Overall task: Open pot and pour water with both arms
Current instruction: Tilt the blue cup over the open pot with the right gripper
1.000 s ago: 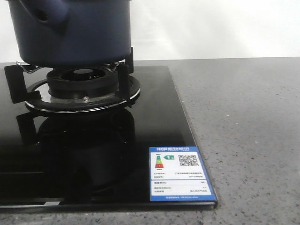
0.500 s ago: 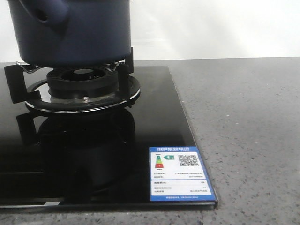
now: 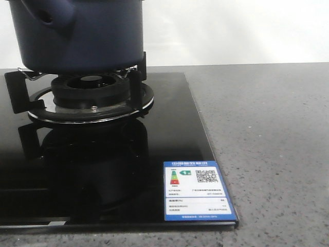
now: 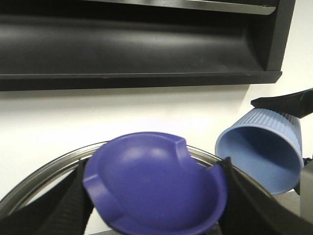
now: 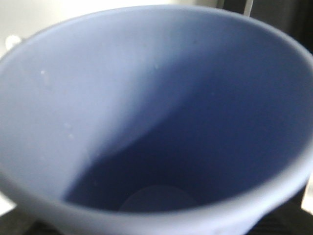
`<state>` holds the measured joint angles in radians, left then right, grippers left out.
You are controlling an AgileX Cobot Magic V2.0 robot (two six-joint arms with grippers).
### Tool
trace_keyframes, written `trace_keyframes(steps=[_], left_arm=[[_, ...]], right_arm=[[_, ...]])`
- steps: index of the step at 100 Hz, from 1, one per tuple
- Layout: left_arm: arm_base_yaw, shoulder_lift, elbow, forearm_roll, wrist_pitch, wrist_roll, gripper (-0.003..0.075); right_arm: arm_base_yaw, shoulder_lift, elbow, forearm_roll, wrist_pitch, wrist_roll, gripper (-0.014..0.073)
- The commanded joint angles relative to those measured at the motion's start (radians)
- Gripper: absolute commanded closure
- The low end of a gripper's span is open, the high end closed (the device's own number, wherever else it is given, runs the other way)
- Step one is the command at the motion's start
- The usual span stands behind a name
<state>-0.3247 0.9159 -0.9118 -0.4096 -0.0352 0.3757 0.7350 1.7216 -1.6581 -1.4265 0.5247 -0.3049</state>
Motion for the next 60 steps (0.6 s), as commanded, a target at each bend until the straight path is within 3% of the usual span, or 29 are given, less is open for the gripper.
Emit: trace_keyframes(steps=[1,36,60], left_arm=[[0.002,-0.014,-0.036,0.004,-0.110,0.000,0.0317],[0.002,-0.014,-0.036,0.004,-0.110,0.000,0.0317],[0.002,-0.014,-0.036,0.004,-0.110,0.000,0.0317]], right_arm=[[0.004,-0.049,-0.040,-0.046,-0.009,0.041,0.0226],[0.004,-0.054,-0.040,-0.018,0.082,0.434,0.0226],[-0.032,-0.115,-0.038,0.246,0.082,0.524,0.0226]])
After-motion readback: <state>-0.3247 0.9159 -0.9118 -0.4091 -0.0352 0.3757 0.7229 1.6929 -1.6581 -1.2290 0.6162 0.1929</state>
